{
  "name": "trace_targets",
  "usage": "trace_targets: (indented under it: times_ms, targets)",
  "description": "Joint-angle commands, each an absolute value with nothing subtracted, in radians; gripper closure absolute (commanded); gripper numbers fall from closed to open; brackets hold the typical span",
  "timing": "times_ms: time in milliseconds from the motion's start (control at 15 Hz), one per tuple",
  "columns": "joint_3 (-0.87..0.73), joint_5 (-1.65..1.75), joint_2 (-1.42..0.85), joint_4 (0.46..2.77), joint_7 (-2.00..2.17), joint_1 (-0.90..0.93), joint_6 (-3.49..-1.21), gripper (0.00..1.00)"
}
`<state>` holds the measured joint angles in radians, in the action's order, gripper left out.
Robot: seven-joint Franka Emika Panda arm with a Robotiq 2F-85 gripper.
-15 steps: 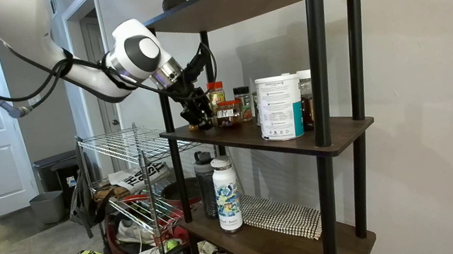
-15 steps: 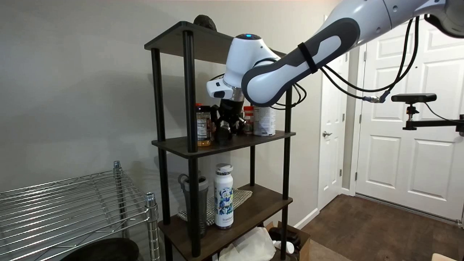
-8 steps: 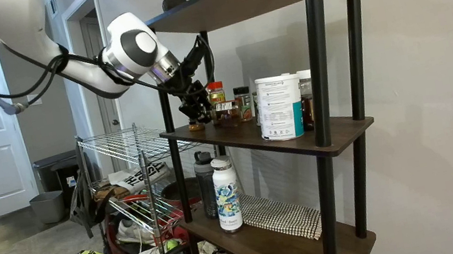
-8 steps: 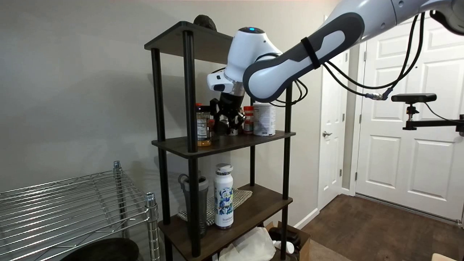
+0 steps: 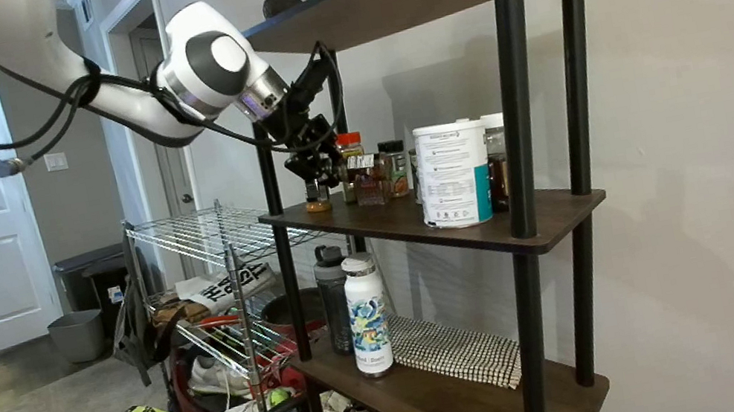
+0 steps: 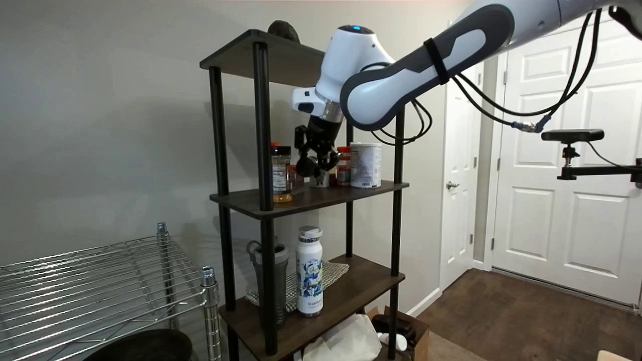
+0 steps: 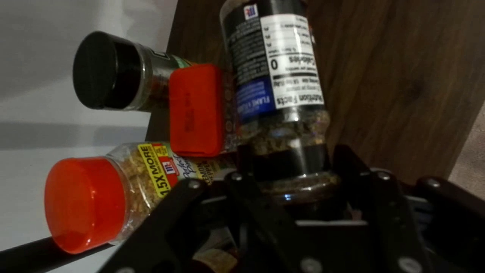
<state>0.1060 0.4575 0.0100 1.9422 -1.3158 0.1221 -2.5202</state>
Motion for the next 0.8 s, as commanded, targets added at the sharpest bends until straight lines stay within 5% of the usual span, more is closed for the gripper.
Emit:
trace_targets:
  times_ms: [0,733]
  targets:
    - [0.105,0.405,0.056,1.982,-1.273,0.116,-2.549,0.69]
    - [0.102,0.286,0.077,1.999,-1.185,0.119,-2.605,0.69]
